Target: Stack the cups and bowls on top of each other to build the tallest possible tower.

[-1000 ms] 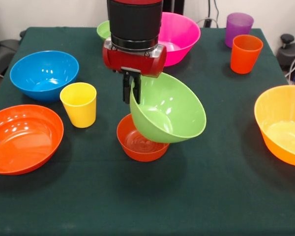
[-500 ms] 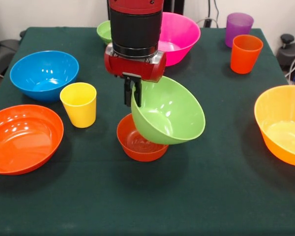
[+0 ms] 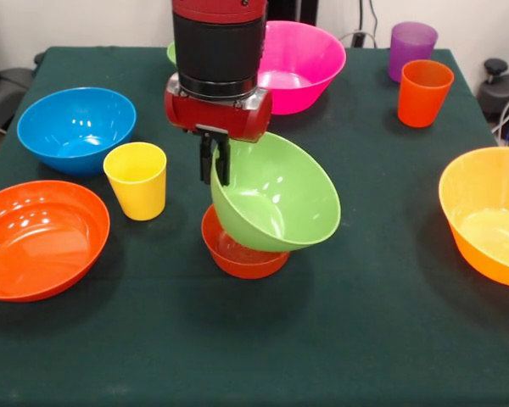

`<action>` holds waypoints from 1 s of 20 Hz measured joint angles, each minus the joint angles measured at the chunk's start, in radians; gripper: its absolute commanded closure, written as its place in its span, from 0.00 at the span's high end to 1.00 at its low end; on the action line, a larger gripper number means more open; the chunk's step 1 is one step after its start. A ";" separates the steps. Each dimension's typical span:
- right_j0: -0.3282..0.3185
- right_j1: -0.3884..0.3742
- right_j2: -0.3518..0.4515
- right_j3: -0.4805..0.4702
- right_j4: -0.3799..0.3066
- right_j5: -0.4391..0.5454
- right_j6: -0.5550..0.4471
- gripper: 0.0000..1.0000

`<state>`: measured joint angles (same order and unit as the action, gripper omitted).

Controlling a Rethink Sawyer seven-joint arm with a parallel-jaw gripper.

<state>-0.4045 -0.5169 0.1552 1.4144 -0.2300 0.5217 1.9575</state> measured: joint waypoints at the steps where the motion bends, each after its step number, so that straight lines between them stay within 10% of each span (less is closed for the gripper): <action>1: -0.001 -0.001 0.000 0.000 0.000 0.000 0.000 0.00; 20: -0.022 -0.002 0.002 0.003 0.000 0.000 0.000 0.00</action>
<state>-0.4263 -0.5190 0.1570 1.4172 -0.2300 0.5219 1.9575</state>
